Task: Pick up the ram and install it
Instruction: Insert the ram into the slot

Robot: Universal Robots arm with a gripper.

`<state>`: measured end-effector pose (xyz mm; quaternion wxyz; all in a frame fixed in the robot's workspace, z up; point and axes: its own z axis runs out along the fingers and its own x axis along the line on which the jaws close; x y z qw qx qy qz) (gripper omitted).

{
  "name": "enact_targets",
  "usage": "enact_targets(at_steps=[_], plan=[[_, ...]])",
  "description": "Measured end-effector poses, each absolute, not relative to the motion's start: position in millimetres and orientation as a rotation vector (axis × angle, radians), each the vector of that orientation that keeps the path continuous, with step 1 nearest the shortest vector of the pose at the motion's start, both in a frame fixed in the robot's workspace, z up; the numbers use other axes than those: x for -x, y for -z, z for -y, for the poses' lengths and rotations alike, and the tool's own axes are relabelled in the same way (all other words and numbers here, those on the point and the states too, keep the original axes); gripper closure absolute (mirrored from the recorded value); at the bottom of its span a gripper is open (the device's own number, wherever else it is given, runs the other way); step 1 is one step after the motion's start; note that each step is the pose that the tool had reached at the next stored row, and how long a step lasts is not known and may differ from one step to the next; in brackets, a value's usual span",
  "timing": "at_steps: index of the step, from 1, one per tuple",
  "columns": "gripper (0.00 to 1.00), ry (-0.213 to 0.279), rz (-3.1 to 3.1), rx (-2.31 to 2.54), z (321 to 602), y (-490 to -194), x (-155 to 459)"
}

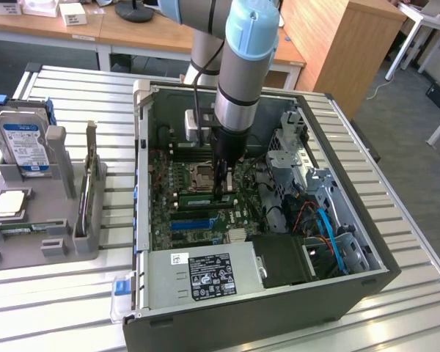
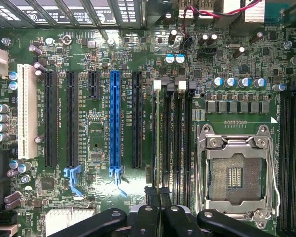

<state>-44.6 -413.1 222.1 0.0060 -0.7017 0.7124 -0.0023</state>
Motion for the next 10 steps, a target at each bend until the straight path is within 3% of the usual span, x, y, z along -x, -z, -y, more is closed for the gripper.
enact_targets(at_steps=[10], plan=[[0.88,0.007,-2.229,2.196,413.1,-222.0,44.6]])
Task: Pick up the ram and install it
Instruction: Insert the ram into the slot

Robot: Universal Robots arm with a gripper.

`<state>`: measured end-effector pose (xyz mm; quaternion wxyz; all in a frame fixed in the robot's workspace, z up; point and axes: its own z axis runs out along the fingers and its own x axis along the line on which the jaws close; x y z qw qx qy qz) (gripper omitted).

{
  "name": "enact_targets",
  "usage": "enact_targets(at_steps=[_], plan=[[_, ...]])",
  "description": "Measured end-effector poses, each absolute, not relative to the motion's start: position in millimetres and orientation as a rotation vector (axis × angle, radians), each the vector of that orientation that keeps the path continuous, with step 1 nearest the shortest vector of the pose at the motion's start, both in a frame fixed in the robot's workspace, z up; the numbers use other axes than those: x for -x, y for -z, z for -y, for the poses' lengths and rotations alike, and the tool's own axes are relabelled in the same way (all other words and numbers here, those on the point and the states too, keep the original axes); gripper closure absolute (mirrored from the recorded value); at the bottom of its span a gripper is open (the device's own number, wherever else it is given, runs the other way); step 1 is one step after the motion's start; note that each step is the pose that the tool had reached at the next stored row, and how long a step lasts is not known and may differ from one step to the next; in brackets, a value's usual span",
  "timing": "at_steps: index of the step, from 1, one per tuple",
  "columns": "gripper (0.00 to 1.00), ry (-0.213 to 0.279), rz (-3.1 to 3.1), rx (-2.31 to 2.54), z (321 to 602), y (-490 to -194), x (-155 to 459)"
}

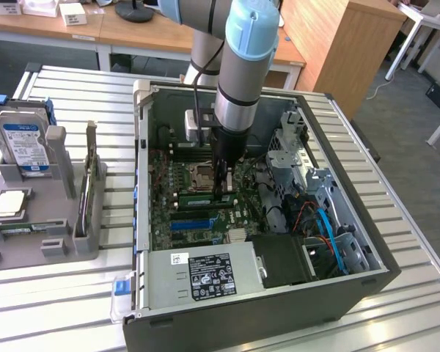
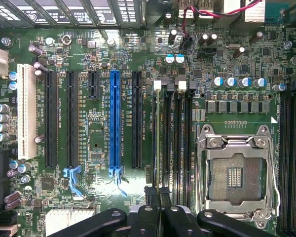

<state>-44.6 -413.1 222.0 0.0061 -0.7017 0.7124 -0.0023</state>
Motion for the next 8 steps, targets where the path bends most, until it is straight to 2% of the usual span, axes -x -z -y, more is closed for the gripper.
enact_targets(at_steps=[1,2,4,5,8], plan=[[0.87,0.007,-2.229,2.196,413.1,-222.0,44.5],[0.82,0.007,-2.229,2.196,413.1,-222.0,44.6],[0.82,0.007,-2.229,2.196,413.1,-222.0,44.5],[0.75,0.007,-2.229,2.196,413.1,-222.0,44.5],[0.75,0.007,-2.229,2.196,413.1,-222.0,44.5]])
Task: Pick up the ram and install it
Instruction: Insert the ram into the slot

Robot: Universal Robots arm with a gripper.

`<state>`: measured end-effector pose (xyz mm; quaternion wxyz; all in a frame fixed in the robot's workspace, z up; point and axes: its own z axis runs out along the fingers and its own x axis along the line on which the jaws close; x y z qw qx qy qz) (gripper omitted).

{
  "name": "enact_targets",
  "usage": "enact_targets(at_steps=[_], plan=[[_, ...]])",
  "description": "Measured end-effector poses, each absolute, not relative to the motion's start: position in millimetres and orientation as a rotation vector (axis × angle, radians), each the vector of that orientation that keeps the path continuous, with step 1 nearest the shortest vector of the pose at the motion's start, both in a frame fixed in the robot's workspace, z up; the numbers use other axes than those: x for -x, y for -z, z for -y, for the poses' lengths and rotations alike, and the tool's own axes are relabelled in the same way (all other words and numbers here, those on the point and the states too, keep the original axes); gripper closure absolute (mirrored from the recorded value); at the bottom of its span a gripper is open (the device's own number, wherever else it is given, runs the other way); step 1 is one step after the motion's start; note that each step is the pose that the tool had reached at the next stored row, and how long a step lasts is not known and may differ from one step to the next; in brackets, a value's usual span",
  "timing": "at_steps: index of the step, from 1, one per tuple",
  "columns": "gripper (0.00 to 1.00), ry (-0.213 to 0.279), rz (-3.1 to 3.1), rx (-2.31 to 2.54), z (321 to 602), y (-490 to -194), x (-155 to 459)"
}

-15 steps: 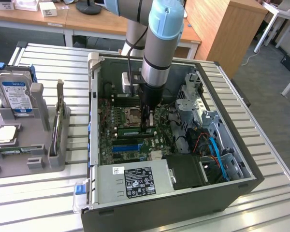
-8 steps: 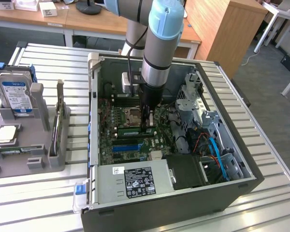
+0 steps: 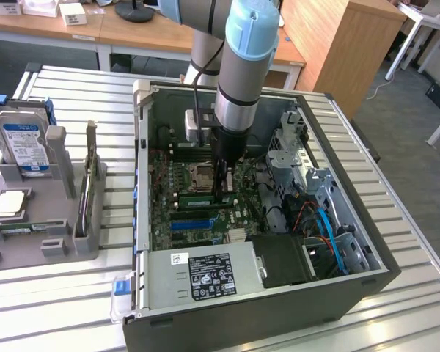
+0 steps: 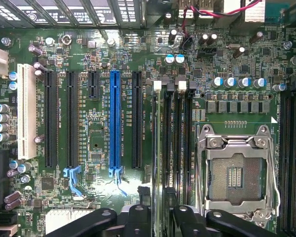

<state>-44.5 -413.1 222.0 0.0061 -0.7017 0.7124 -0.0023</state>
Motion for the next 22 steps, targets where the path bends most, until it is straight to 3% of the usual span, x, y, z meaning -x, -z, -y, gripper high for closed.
enact_targets(at_steps=[22], plan=[[0.75,0.007,-2.229,2.196,413,-247,45]])
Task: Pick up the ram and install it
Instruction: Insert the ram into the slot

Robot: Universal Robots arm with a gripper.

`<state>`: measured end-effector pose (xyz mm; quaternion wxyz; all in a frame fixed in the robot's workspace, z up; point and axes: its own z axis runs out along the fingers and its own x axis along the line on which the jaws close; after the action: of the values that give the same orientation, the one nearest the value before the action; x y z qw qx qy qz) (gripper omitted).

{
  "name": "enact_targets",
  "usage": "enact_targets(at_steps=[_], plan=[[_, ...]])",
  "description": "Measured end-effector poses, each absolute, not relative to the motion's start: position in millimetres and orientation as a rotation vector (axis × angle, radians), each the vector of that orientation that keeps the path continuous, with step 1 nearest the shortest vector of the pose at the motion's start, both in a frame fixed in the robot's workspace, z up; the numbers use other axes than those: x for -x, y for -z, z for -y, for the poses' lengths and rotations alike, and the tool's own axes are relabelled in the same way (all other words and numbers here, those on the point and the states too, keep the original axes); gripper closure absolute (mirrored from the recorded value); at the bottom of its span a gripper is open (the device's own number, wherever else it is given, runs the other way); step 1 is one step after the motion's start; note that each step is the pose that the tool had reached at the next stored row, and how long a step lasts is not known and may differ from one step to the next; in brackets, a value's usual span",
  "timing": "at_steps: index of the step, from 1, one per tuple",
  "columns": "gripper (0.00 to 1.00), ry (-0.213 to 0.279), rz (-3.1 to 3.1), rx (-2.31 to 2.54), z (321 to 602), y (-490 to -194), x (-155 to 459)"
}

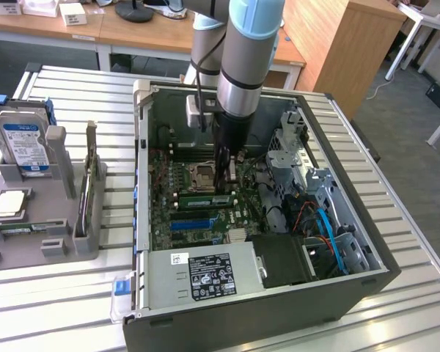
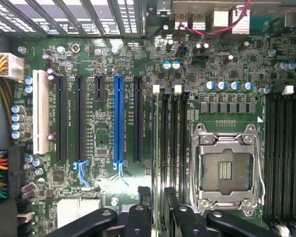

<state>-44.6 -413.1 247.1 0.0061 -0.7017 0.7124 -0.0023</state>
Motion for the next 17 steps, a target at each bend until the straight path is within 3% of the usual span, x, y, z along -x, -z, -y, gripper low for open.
enact_targets(at_steps=[17], plan=[[0.75,0.007,-2.229,2.196,413,-263,45]])
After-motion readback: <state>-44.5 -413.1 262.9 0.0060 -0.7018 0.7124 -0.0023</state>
